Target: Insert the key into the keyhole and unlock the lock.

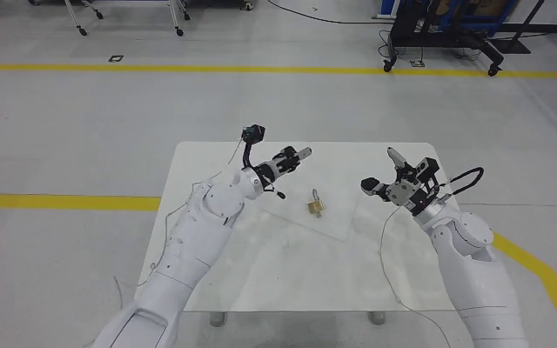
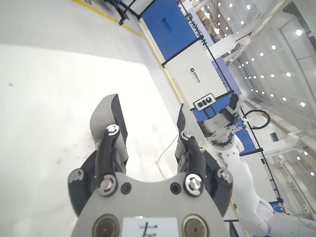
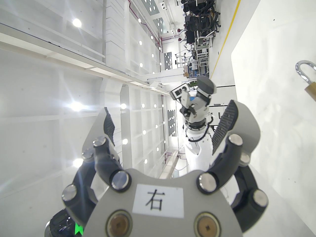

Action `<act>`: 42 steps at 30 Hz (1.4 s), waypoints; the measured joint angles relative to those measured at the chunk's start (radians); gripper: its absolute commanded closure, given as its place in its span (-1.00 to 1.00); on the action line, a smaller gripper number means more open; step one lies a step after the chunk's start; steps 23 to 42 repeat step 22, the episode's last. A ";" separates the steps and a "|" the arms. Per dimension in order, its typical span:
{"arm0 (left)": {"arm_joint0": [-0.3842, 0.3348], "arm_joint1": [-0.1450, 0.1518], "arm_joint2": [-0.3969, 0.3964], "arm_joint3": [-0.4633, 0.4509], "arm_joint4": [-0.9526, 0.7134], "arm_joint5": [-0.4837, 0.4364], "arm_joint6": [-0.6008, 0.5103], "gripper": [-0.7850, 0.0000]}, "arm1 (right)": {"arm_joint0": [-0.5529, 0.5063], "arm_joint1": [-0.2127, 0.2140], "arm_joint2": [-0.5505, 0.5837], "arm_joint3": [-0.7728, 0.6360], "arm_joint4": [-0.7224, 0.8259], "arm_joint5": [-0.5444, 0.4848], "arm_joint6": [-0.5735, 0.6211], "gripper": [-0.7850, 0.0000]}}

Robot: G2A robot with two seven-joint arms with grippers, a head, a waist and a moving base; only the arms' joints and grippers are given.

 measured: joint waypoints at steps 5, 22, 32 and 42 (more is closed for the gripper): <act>0.052 0.056 -0.098 -0.145 0.289 -0.062 -0.041 -0.26 | 0.032 0.006 0.023 0.026 -0.117 -0.070 -0.042 -1.00; 0.174 0.101 -0.233 -0.352 0.505 -0.054 -0.015 -1.00 | 0.093 0.019 0.078 0.081 -0.225 -0.145 -0.049 -1.00; 0.174 0.101 -0.233 -0.352 0.505 -0.054 -0.015 -1.00 | 0.093 0.019 0.078 0.081 -0.225 -0.145 -0.049 -1.00; 0.174 0.101 -0.233 -0.352 0.505 -0.054 -0.015 -1.00 | 0.093 0.019 0.078 0.081 -0.225 -0.145 -0.049 -1.00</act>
